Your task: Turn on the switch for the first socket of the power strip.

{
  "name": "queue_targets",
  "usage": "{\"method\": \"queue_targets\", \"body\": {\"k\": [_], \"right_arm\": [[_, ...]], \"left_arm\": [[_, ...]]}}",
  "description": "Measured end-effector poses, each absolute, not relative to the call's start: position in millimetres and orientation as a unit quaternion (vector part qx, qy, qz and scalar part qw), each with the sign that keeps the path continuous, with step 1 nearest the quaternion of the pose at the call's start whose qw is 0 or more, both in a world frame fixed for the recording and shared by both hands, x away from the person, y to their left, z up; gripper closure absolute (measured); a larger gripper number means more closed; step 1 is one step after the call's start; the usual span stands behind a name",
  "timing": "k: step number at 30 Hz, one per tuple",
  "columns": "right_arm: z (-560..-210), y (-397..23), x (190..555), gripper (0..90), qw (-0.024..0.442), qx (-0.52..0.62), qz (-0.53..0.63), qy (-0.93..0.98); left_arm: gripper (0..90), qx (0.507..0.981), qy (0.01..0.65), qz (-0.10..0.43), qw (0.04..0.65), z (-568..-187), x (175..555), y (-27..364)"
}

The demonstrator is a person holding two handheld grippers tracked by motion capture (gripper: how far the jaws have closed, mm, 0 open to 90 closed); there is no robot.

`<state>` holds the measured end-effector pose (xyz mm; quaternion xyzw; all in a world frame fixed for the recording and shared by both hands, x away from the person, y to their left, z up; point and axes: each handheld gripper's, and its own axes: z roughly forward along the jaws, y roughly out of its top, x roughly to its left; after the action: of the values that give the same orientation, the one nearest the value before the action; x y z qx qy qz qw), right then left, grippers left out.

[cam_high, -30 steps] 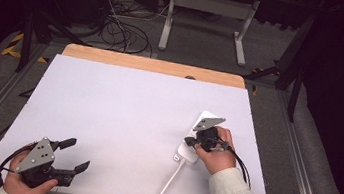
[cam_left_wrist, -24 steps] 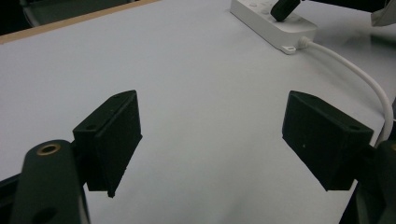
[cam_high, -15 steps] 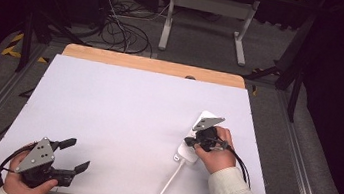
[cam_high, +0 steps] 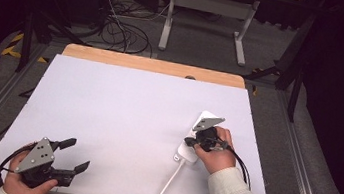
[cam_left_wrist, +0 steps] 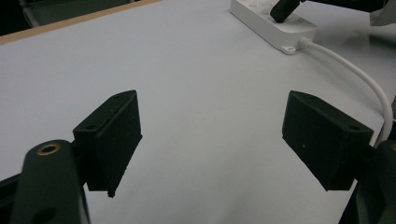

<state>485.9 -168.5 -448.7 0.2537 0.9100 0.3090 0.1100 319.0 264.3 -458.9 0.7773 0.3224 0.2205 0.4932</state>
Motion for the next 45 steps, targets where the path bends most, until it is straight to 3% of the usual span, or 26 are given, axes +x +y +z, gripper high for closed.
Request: {"method": "queue_targets", "body": {"k": [45], "right_arm": [[-400,-172,461,90.0,0.148,0.233,0.414,0.868]], "left_arm": [[20.1,0.776,0.324,0.223,0.492,-459,321,265]]}}
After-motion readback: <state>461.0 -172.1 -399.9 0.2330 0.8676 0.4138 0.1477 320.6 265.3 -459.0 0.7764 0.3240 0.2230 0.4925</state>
